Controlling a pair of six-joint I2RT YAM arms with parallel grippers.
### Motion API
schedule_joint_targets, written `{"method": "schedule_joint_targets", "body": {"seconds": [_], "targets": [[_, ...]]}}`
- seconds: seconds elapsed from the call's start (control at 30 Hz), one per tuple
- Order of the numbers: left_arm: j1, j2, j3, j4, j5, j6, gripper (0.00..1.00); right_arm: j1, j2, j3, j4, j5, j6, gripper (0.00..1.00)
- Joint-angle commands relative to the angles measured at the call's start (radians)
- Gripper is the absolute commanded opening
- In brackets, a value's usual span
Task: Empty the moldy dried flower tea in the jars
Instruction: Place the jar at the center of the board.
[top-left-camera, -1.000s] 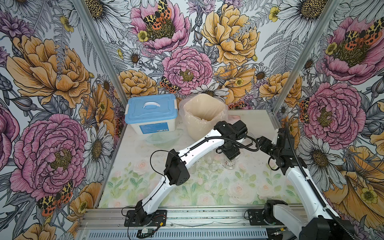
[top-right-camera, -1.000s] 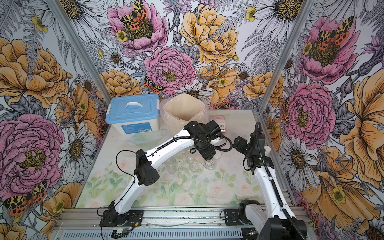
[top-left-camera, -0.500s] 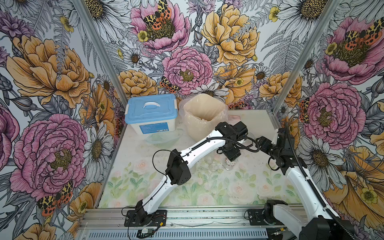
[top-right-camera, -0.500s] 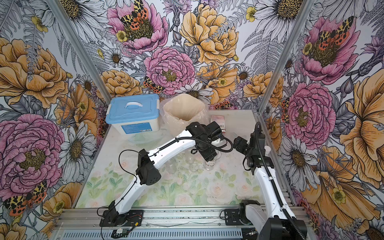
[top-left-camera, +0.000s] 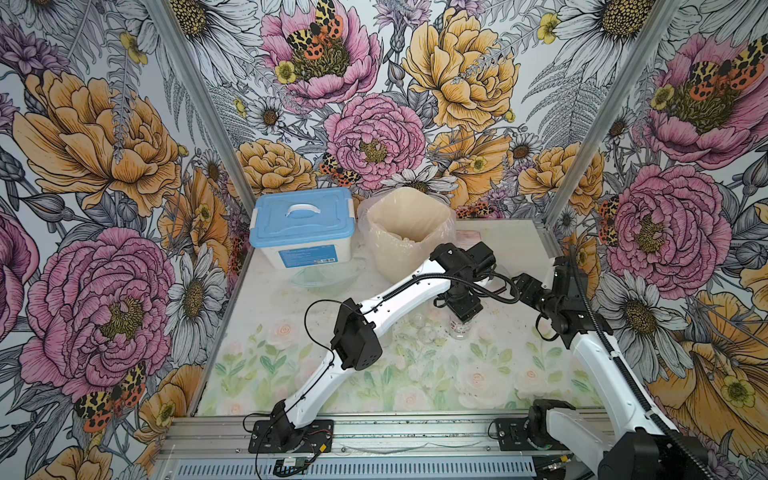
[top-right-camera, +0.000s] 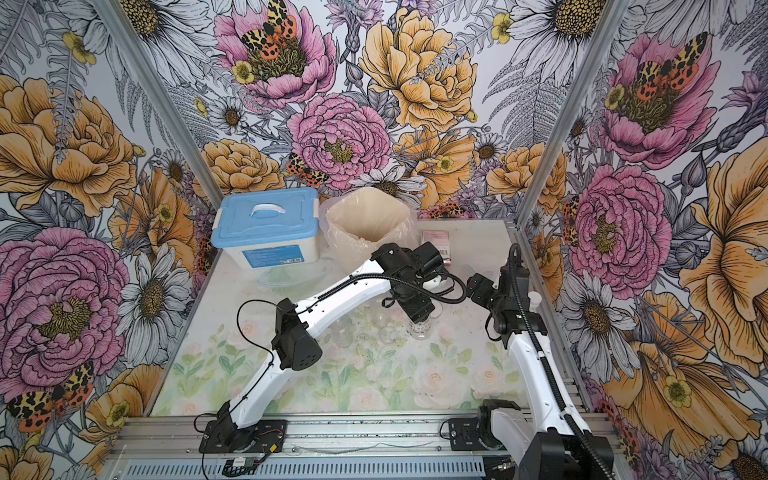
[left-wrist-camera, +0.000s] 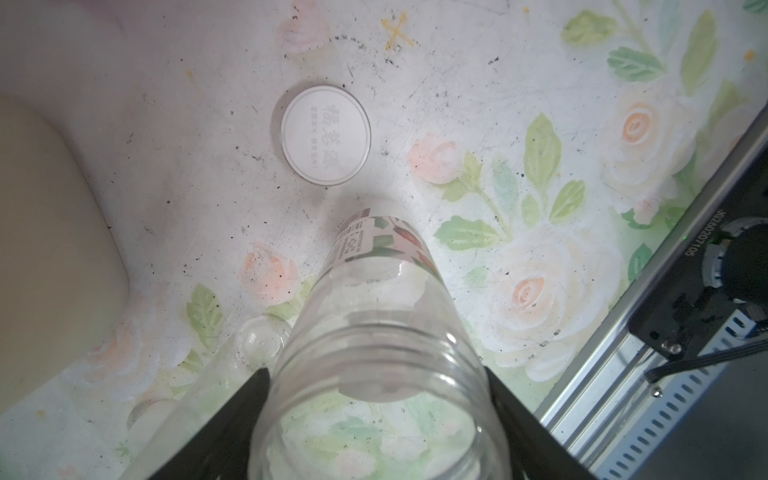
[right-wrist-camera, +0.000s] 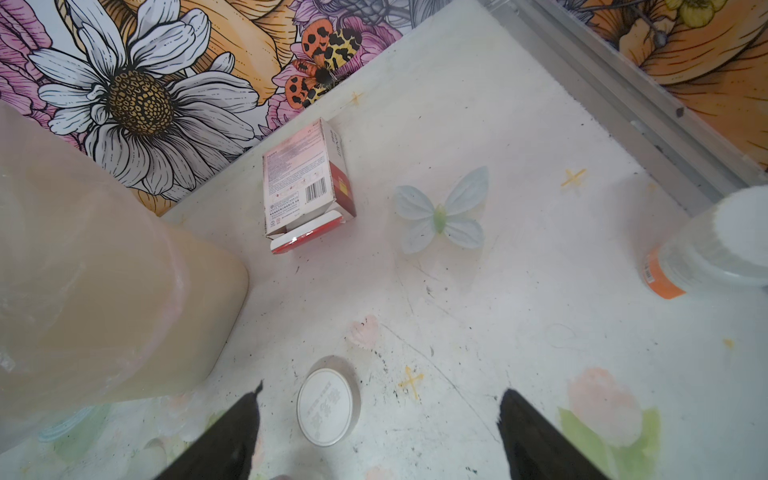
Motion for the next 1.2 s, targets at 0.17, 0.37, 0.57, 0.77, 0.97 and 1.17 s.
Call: {"method": "schedule_joint_targets", "body": {"seconds": [0.17, 0.37, 0.57, 0.77, 0.97, 1.17], "targets": [[0.011, -0.047, 0.012, 0.0, 0.04, -0.019, 0.78, -0.006, 0.002, -0.007, 0.007, -0.016, -0.015, 0.89], [0.013, -0.047, 0.018, 0.0, 0.045, -0.02, 0.79, -0.006, 0.004, -0.008, 0.006, -0.017, -0.018, 0.89], [0.016, -0.051, 0.021, 0.0, 0.05, -0.023, 0.8, -0.007, 0.013, -0.003, 0.007, -0.019, -0.021, 0.89], [0.018, -0.059, 0.04, 0.0, 0.053, -0.03, 0.81, -0.007, 0.014, -0.002, 0.007, -0.022, -0.022, 0.89], [0.014, -0.098, 0.08, 0.002, 0.042, -0.038, 0.83, -0.007, 0.008, 0.001, 0.007, -0.021, -0.023, 0.89], [0.007, -0.173, 0.154, 0.006, -0.013, -0.041, 0.86, -0.007, 0.001, 0.003, 0.007, -0.024, -0.028, 0.89]]}}
